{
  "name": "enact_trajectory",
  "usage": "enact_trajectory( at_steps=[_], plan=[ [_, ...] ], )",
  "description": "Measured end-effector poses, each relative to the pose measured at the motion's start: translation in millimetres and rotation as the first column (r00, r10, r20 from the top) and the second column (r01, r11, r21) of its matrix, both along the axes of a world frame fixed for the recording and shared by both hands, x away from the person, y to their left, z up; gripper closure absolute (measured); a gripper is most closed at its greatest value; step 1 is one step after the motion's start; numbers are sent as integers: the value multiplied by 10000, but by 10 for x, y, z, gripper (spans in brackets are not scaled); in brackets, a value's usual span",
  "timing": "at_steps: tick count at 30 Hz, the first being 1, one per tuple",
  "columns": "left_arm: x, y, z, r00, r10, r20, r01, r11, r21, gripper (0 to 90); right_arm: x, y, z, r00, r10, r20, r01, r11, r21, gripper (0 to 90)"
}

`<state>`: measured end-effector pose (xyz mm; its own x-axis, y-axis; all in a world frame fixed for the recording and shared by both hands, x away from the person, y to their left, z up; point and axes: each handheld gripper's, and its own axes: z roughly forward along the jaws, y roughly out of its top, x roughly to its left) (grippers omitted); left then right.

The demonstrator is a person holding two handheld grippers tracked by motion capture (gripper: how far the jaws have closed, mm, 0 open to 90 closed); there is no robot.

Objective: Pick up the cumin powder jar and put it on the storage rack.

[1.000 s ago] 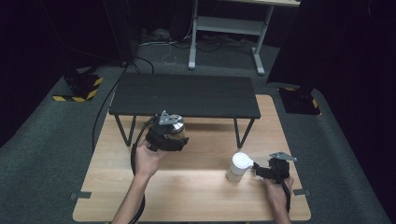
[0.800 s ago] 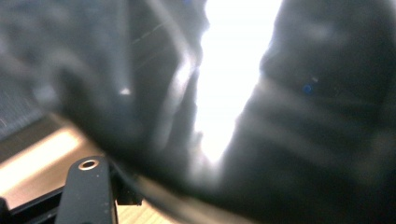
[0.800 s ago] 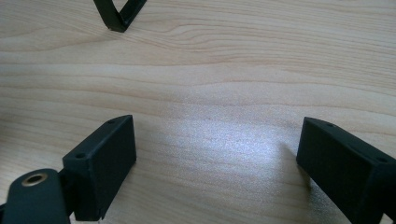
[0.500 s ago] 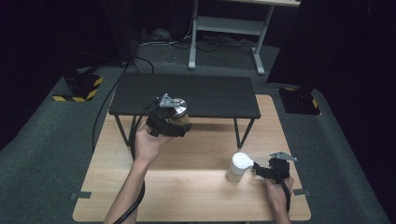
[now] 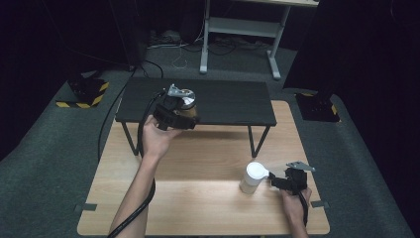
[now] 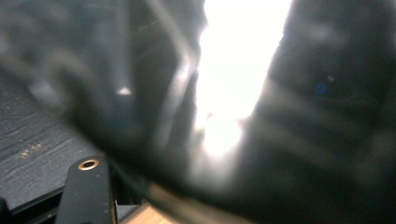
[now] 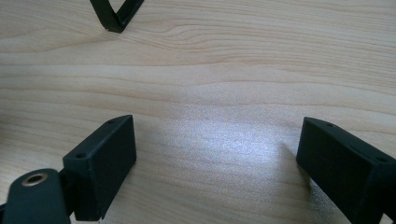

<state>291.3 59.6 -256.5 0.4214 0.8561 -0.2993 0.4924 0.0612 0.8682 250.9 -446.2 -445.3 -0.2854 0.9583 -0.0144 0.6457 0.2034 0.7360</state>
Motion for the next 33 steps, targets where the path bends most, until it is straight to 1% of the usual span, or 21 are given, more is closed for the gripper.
enact_trajectory(
  at_steps=[2,5,7,9,12,13,14,15,16,18,21,22,23,24,25,26,27,28,29,30,33],
  plan=[
    [40,-39,1,9999,123,-61,-122,9998,179,316,0,0,0,10000,1,2,-1,10000,-1,112],
    [95,-72,-10,9996,266,-107,-263,9992,296,316,0,0,0,10000,-1,3,1,10000,-1,112],
    [129,-83,-29,9991,391,-161,-387,9989,250,316,0,0,0,10000,2,3,-2,10000,-2,112],
    [164,-88,-45,9985,499,-231,-491,9982,333,316,0,0,0,10000,4,2,-4,10000,-2,112],
    [206,-82,-91,9973,663,-304,-657,9976,219,316,0,-1,0,10000,10,3,-10,10000,-1,112],
    [297,69,54,9983,-422,-409,503,9735,2229,316,0,-2,0,10000,14,3,-14,10000,0,112],
    [317,94,87,9971,-542,-534,653,9699,2344,316,0,-2,-1,10000,18,4,-18,10000,2,112],
    [323,93,93,9970,-540,-548,656,9688,2388,316,0,-3,-1,10000,27,4,-27,10000,4,113],
    [303,54,49,9988,-301,-376,377,9744,2217,316,0,-3,-1,10000,34,6,-34,10000,2,113],
    [309,47,57,9988,-335,-344,410,9687,2450,316,0,-4,-1,10000,48,5,-48,10000,2,113],
    [312,39,23,9995,-245,-183,282,9697,2426,316,0,-4,-1,10000,55,7,-55,10000,2,113],
    [301,14,-38,10000,15,47,-25,9767,2148,316,0,-5,-1,10000,66,9,-66,10000,-3,113],
    [326,48,-1,9998,-158,-89,174,9718,2352,316,0,-5,-1,10000,72,9,-72,10000,-7,114],
    [338,56,-9,9999,-139,-53,148,9715,2368,316,0,-4,-1,10000,81,12,-81,10000,-12,114],
    [333,34,-48,9999,31,100,-52,9752,2215,316,0,-4,-1,10000,86,13,-86,10000,-14,114],
    [347,45,-27,10000,-54,23,47,9727,2321,315,0,-5,-1,10000,91,15,-91,10000,-14,114],
    [355,44,-27,10000,-44,29,36,9727,2320,316,0,-5,-1,10000,95,16,-95,10000,-19,114],
    [374,59,-4,9999,-132,-53,141,9694,2450,316,0,-5,-1,9999,106,25,-106,9999,-32,114],
    [374,59,-4,9999,-132,-53,141,9694,2450,316,0,-5,-1,9999,106,25,-106,9999,-32,114],
    [377,53,-35,10000,-16,57,2,9730,2308,316,-1,-5,-2,9999,105,25,-104,9999,-31,115],
    [376,45,-98,9994,227,268,-276,9793,2005,315,-1,-5,-3,9999,119,36,-119,9999,-39,115]
  ],
)
